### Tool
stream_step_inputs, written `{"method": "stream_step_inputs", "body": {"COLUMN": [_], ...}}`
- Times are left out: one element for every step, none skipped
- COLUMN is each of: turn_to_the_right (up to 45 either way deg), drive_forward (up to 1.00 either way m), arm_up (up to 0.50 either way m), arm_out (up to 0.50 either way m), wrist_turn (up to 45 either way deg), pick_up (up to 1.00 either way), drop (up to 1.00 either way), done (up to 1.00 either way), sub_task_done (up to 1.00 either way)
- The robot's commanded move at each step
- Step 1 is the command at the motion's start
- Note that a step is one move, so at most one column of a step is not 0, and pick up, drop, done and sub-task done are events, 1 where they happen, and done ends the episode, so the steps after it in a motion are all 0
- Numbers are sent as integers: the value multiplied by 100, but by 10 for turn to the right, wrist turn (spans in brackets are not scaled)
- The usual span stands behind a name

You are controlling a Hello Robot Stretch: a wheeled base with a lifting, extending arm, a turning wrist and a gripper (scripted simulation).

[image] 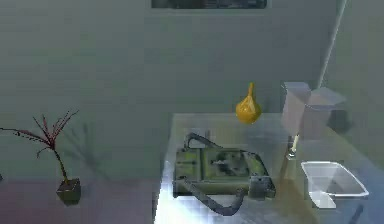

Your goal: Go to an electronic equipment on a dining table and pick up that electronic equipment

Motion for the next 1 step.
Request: {"method": "stream_step_inputs", "body": {"turn_to_the_right": [-450], "drive_forward": [0], "arm_up": [0], "arm_out": [0], "wrist_turn": [0], "pick_up": [0], "drop": [0], "done": [0], "sub_task_done": [0]}}
